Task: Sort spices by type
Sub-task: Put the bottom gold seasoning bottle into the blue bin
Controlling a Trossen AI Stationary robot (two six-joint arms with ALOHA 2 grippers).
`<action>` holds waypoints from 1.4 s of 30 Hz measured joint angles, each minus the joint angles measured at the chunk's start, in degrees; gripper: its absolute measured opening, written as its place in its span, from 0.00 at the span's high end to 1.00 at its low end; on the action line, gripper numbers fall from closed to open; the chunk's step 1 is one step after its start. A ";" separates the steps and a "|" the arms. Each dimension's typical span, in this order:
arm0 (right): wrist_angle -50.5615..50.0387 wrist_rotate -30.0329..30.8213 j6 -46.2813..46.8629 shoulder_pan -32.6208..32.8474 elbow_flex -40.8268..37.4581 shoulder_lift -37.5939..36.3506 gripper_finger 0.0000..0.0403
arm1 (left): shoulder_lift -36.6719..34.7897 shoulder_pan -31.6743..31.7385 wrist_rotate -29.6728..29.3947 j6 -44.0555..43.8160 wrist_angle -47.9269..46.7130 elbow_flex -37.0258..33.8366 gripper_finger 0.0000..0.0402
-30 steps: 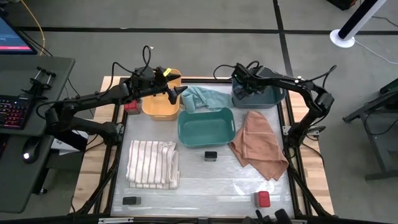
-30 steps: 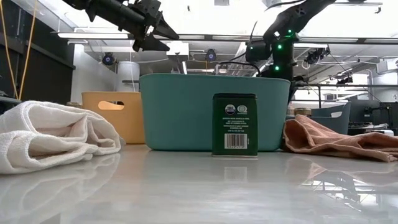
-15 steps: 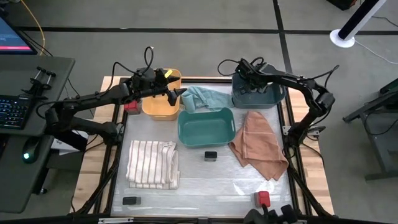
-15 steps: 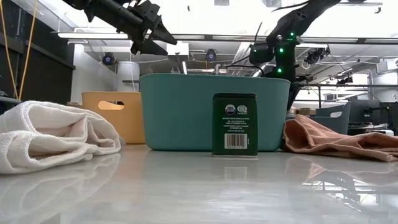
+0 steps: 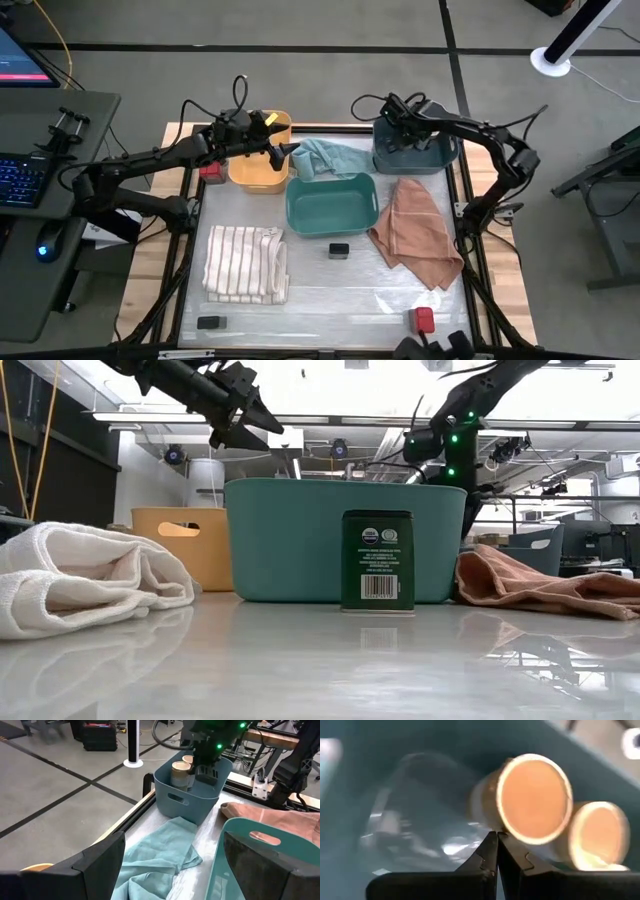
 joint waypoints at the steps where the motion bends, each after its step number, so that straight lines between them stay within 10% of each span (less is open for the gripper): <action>1: 0.09 -1.86 0.06 0.10 0.00 -0.18 1.00 | 0.00 0.00 0.00 -0.01 0.00 0.00 0.19; 9: 3.93 -10.59 0.03 -0.04 0.00 -0.13 1.00 | 0.00 0.01 0.00 -0.01 0.07 0.00 0.19; 42: 1.89 1.05 -0.19 -3.54 0.00 -0.07 1.00 | 0.00 0.00 -1.11 -0.01 0.09 0.00 0.19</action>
